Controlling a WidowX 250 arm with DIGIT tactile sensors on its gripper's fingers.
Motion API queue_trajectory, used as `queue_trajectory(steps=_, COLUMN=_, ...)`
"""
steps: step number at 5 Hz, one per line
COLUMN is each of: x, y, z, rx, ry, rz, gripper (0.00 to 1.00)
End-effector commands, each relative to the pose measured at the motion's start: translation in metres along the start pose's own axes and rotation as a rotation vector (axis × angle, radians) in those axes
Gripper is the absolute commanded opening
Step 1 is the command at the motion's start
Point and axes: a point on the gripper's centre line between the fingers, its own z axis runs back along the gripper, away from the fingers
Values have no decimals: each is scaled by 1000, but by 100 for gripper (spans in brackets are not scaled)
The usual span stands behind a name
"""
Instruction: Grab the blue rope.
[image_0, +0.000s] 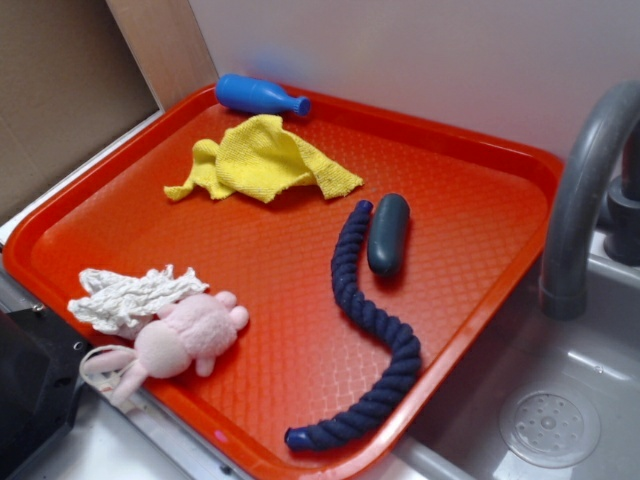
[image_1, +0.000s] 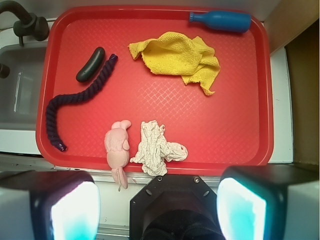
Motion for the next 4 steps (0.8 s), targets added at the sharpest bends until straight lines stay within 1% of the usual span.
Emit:
queue_trajectory(steps=1, x=0, y=0, z=0, rx=0, ry=0, rz=0, gripper=100)
queue_trajectory(steps=2, x=22, y=-23, z=-15, rx=-20, ry=-26, rz=120, gripper=100)
queue_trajectory(steps=3, x=46, y=-42, z=-30, rx=1, ry=-66, rz=301, gripper=100)
queue_trajectory(steps=4, x=64, y=-65, z=-52, rx=-19, ry=-107, rz=387, gripper=100)
